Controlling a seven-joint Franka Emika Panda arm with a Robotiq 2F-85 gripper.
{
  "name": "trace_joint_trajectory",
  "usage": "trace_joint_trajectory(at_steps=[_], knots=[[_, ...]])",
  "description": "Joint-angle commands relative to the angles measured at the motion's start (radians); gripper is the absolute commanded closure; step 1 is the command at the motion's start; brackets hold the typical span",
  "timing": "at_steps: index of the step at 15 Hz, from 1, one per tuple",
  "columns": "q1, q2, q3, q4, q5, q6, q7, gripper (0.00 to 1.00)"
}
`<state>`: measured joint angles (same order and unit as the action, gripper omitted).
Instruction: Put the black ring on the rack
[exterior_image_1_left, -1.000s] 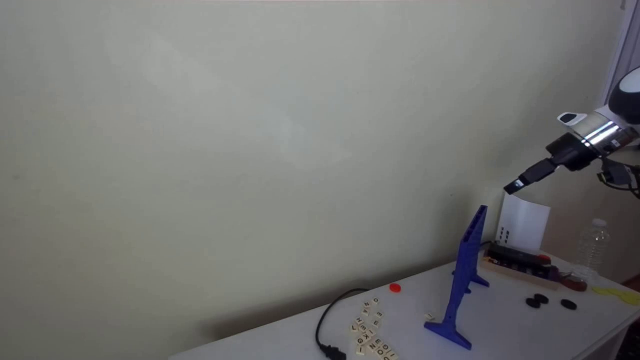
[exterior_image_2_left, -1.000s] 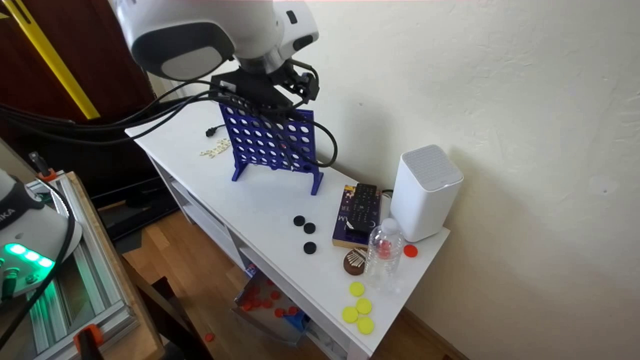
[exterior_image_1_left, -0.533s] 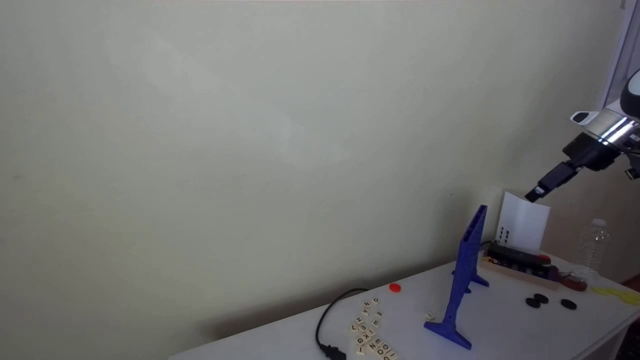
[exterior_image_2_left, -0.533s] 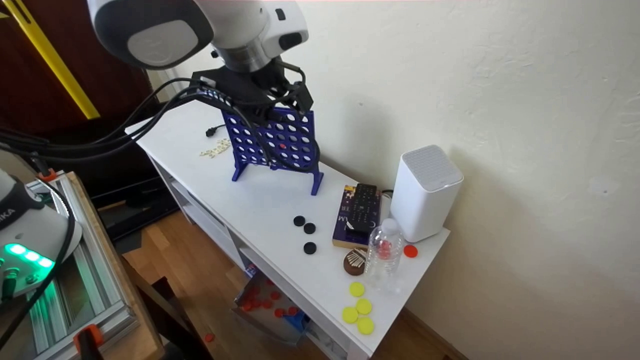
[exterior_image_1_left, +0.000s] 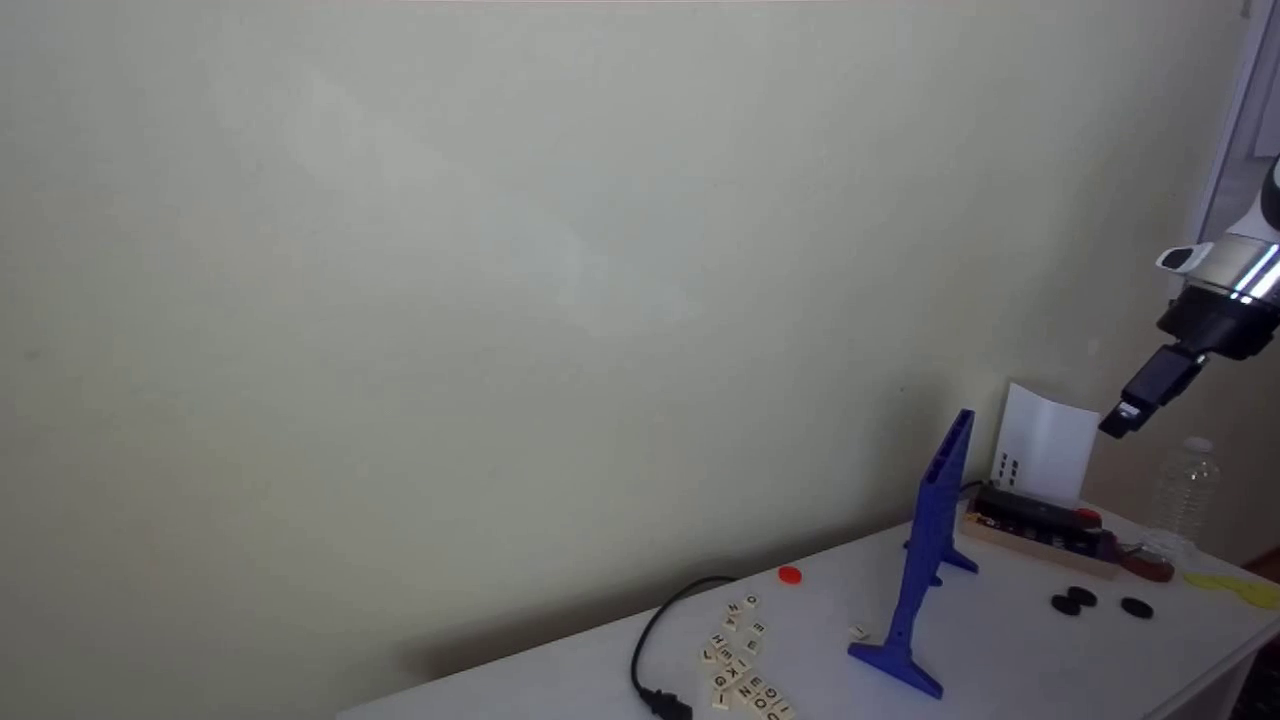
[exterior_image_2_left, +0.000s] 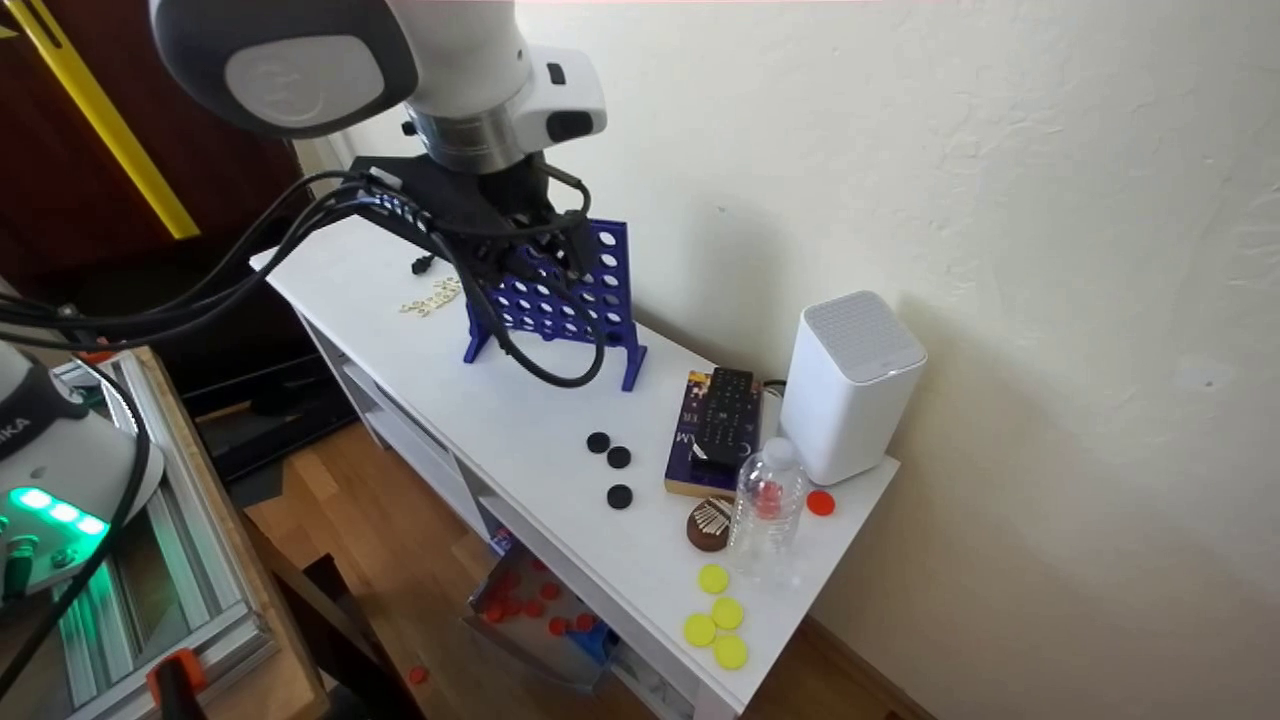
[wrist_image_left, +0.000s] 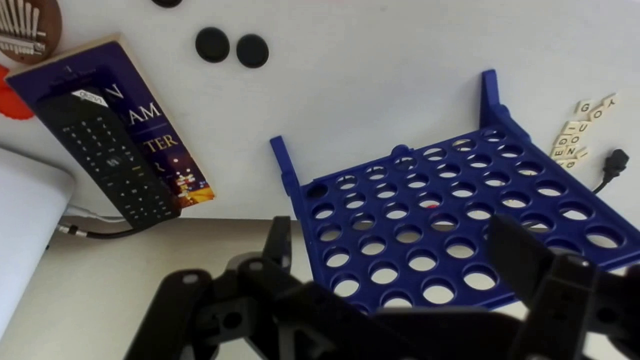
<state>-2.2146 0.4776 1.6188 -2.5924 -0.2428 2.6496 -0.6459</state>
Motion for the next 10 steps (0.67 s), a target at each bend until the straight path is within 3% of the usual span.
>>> trace_joint_trajectory(at_steps=[1,5,6,10], knots=[[-0.034,-0.054,0.018,-0.004,-0.036,-0.042,0.067,0.0],[-0.048,-0.099,0.013,-0.005,-0.054,-0.045,0.127,0.0],[-0.019,-0.034,-0.016,0.003,-0.05,-0.035,0.09,0.0],[-0.02,-0.06,-0.018,0.004,-0.056,-0.036,0.113,0.0]])
